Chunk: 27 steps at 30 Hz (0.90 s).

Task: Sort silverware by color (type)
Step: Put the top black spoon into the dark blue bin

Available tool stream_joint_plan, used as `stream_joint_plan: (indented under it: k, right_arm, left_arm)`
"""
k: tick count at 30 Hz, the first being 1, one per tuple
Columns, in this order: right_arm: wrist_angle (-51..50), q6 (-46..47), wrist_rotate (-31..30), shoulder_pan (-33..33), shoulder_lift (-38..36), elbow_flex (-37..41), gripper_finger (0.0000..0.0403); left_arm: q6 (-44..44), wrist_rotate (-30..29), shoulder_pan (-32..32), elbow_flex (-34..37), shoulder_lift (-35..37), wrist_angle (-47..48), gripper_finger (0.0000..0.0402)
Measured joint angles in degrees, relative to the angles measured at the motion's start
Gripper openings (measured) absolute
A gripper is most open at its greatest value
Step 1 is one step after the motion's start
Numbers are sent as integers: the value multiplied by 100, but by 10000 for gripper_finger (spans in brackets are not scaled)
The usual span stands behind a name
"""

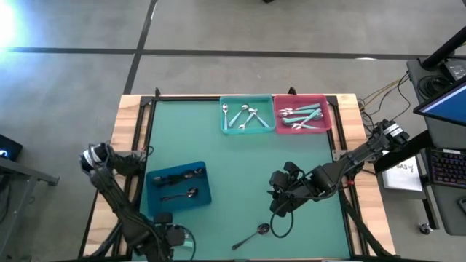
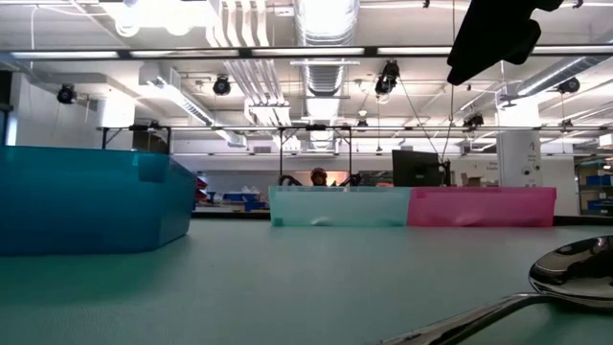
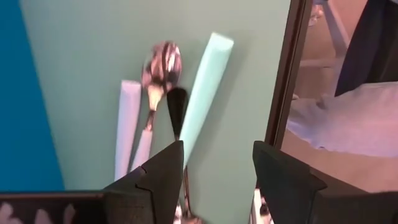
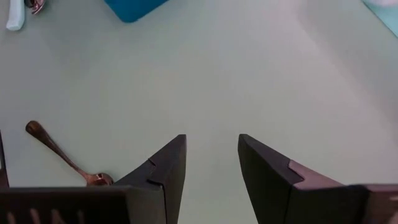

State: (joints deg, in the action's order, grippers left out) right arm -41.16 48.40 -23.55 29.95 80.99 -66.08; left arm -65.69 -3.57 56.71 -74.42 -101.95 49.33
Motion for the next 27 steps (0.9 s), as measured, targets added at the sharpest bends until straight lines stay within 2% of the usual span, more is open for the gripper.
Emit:
stream_joint_plan:
  k: [6,18,27]
  right_arm:
    - [-1,0,0,0,0,0,137]
    - [-1,0,-1,2,0,0,137]
    - [0,0,-2,0,0,0,137]
  left_arm:
    - [-196,4,147,292,20,-96,178]
    - [-296,124,177,1332,143,-818,178]
    - [-243,120,175,1463,209,-889,178]
